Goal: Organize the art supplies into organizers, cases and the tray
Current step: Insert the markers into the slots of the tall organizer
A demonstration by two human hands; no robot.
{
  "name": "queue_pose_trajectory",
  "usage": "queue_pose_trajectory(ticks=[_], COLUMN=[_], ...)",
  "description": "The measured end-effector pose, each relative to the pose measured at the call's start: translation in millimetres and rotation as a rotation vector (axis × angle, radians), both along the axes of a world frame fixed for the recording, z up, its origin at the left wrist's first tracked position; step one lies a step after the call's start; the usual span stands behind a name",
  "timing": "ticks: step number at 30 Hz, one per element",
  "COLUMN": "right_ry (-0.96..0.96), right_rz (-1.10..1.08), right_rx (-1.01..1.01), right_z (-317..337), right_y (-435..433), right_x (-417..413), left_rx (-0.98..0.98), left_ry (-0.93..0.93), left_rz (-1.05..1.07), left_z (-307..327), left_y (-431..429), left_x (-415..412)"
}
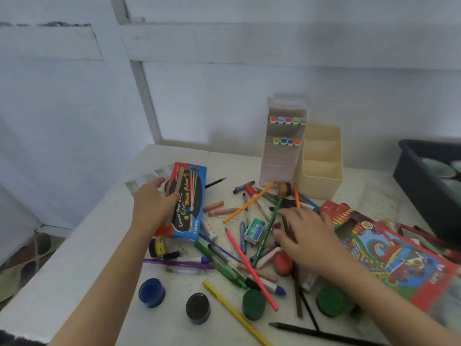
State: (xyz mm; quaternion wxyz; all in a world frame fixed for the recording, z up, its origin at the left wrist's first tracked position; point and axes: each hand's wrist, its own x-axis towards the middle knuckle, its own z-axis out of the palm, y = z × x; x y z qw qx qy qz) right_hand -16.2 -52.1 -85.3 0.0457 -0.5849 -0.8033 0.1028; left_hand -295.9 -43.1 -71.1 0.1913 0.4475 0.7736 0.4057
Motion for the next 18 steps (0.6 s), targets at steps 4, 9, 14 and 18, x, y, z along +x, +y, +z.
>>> queue_pose_trajectory(ticks=[4, 9, 14, 18], right_ry=[-0.091, -0.176, -0.187, -0.098], right_rz=[-0.237, -0.284, -0.486, -0.565], right_rx=[-0.107, -0.182, -0.254, -0.181], right_z=[7, 18, 21, 24], right_y=[11, 4, -9, -9], right_x=[39, 69, 81, 88], left_rx=[0.16, 0.178, 0.044, -0.09], left_ry=[0.149, 0.148, 0.141, 0.136], left_rz=[-0.046, -0.267, -0.513, -0.556], left_z=[1, -4, -15, -25], left_y=[0, 2, 14, 22], left_x=[20, 53, 82, 95])
